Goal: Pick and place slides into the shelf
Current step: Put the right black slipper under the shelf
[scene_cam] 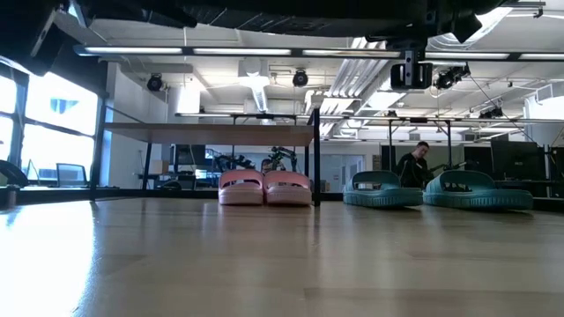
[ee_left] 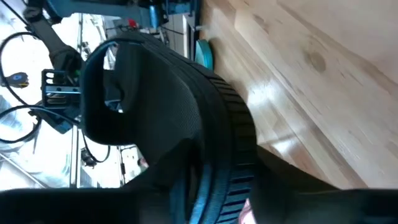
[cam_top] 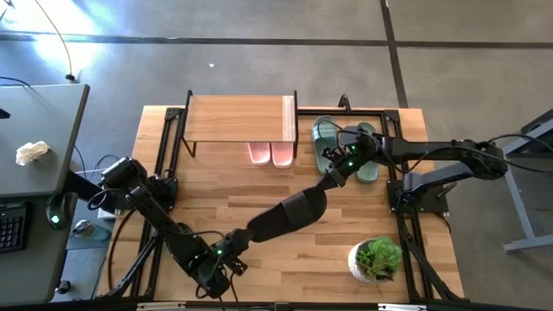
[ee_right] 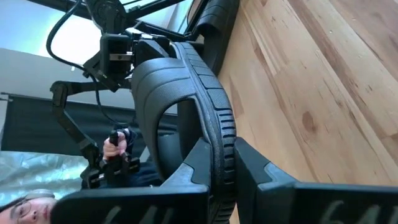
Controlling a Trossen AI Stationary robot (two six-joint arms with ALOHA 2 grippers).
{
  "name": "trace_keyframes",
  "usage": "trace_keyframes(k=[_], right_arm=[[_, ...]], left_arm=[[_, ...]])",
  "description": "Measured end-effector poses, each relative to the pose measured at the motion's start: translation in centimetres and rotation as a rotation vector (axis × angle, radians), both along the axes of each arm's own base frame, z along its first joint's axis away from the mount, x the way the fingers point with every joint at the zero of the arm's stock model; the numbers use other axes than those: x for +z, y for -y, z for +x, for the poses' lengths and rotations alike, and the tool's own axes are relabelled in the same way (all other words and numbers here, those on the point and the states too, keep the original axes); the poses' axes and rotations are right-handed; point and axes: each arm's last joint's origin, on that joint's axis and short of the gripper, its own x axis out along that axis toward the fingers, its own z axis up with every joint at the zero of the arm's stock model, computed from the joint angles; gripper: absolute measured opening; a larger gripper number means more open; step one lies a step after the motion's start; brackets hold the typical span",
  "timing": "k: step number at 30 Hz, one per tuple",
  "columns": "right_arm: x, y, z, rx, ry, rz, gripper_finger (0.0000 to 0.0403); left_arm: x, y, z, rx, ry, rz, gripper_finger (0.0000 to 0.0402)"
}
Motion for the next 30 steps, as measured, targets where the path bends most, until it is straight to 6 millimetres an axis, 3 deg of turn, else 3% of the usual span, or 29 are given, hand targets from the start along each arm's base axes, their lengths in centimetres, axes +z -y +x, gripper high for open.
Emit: trace_keyframes(k=[4, 18, 23, 30], right_arm=[[0.0, 0.0, 0.0, -0.006, -0.004, -0.004, 0.0011], [-0.3, 0.1, -0.2, 0.02, 0.008, -0.075, 0.0144], [-0.2, 0.4, -0.4, 0.031, 0.023, -0.088, 0.0194], [0.2, 2.2, -3.6, -0.04, -0.049, -0.161, 0.0221]], left_arm=[[0.0, 0.1, 0.0, 0.0, 0.004, 0.0, 0.0053], [0.2, 0.1, 0.1, 0.013, 0.043, -0.027, 0.0063], [0.2, 0.1, 0.1, 0.017, 0.049, -0.029, 0.0049], [0.5, 0.0, -0.2, 0.103, 0.151, 0.031, 0.0051]])
